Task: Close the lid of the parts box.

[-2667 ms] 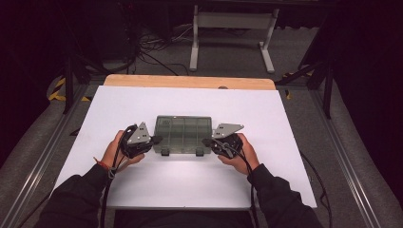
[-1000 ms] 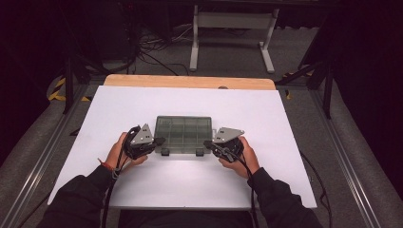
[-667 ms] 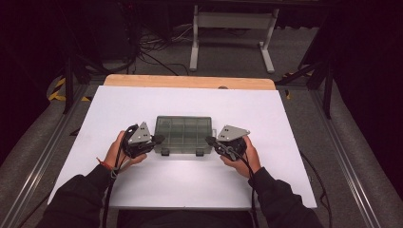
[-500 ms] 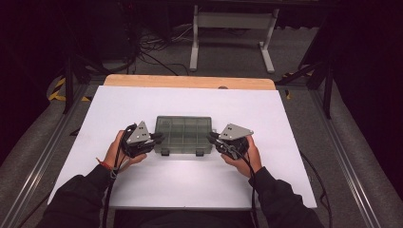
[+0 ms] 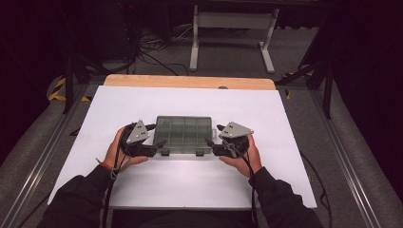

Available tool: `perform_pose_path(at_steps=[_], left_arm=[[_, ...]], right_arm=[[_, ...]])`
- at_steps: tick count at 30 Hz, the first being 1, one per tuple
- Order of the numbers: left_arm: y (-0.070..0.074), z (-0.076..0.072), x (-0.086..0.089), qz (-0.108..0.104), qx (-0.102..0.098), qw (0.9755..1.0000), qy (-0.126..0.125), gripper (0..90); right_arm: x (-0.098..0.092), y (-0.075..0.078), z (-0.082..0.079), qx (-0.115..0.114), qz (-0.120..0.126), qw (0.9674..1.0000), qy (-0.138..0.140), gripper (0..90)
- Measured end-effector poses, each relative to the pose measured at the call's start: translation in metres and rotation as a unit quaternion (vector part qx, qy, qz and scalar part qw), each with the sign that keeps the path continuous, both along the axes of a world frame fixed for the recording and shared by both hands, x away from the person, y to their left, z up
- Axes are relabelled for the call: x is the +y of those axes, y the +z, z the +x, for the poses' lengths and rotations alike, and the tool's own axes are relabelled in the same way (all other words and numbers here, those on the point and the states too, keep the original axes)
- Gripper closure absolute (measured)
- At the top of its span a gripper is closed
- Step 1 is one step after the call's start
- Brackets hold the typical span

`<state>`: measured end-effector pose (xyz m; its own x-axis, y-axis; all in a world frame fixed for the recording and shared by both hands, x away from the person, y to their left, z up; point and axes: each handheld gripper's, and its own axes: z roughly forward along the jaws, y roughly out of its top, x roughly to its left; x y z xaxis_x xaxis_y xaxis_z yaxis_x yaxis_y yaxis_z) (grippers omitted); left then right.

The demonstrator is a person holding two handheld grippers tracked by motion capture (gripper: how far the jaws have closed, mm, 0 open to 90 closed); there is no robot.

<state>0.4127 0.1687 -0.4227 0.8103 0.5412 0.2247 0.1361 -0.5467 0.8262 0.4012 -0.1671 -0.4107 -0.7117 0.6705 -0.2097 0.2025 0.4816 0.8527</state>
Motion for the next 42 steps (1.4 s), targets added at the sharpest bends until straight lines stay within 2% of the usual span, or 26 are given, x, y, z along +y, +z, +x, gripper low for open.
perform_pose_path(at_steps=[5,8,15,21,27,29,38,42], left_arm=[[-0.001,0.0,-0.001,-0.002,0.0,1.0,0.002,17.3],[-0.002,0.0,-0.003,-0.007,0.003,1.0,0.001,13.2],[-0.003,0.0,-0.003,-0.011,0.004,0.9999,0.004,7.2],[-0.002,0.0,-0.003,-0.014,0.005,0.9999,-0.004,5.5],[0.0,-0.002,-0.004,-0.016,-0.002,0.9998,-0.01,4.1],[0.0,-0.003,-0.004,-0.011,-0.005,0.9999,-0.007,4.8],[0.004,-0.005,-0.003,-0.012,-0.014,0.9998,-0.007,5.3],[0.007,-0.008,-0.001,-0.015,-0.022,0.9996,-0.004,5.3]], right_arm=[[0.002,-0.002,0.002,-0.001,-0.006,0.9999,-0.013,15.2],[0.003,-0.004,0.004,0.003,-0.008,0.9998,-0.017,10.5],[0.006,-0.006,0.005,0.012,-0.007,0.9999,-0.005,4.3],[0.007,-0.006,0.004,0.012,-0.007,0.9999,0.002,4.2],[0.006,-0.005,0.004,0.0,-0.012,0.9999,-0.003,6.5],[0.006,-0.004,0.003,-0.005,-0.013,0.9999,-0.006,7.0],[0.004,0.002,0.0,-0.026,-0.023,0.9993,-0.012,7.8],[0.002,0.004,-0.001,-0.029,-0.018,0.9993,-0.014,8.0]])
